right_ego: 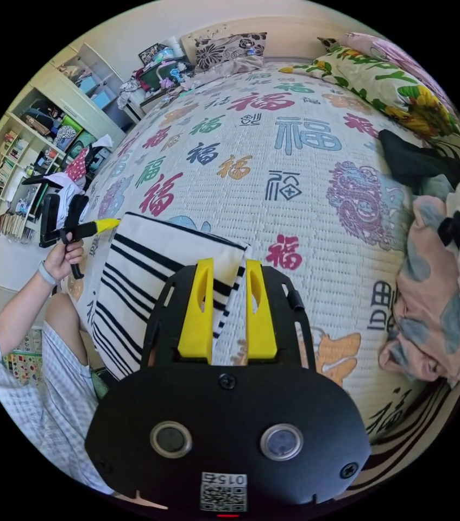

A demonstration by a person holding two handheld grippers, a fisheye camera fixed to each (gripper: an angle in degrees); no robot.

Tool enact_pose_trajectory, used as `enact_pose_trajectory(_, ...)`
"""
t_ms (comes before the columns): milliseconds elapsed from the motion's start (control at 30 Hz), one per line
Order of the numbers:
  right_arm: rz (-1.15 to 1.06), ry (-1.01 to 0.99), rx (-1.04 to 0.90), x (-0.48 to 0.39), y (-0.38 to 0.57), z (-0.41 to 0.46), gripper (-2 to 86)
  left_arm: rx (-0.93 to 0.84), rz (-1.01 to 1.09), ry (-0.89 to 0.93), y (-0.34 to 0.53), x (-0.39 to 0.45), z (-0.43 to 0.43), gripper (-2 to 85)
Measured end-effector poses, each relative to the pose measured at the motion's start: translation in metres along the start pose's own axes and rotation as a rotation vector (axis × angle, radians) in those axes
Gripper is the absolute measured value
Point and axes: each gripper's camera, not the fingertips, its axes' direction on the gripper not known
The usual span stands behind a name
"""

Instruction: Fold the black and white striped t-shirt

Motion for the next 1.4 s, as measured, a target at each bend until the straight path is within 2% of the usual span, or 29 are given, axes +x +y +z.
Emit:
enact_pose_trajectory(133, -0.024, -0.036, -0.048, 0.004, -0.011, 0.012, 9.5, -0.045, 0.038, 0.082, -0.013, -0.012, 0.012, 13.7)
enact_pose_trajectory(367, -0.080, -0.154, -0.026, 0.010, -0.010, 0.011, 8.4, -0.032, 0.057, 0.148, -0.015, -0.017, 0.011, 11.8)
enact_pose_trajectory(533, -0.116, -0.170, -0.040, 0.002, -0.010, 0.009, 6.0, -0.094, 0.074, 0.185, -0.019, -0.009, 0.017, 4.8)
enact_pose_trajectory(667, -0.165, -0.120, -0.051, -0.012, -0.010, 0.001, 4.1, -0.093, 0.094, 0.157, -0.018, 0.004, 0.009, 1.3)
enact_pose_trajectory(967, -0.109, -0.185, 0.048, -0.022, -0.006, -0.029, 3.1, -0.050, 0.154, 0.115, -0.022, 0.042, -0.016, -0.1)
enact_pose_trajectory(1167, -0.251, -0.158, 0.159, -0.058, 0.022, -0.061, 3.3, 0.006, 0.331, 0.095, 0.005, 0.088, -0.044, 0.2)
enact_pose_trajectory(1400, -0.492, -0.136, 0.250, -0.118, 0.105, -0.100, 3.4, 0.062, 0.609, 0.098, 0.103, 0.161, -0.087, 0.5)
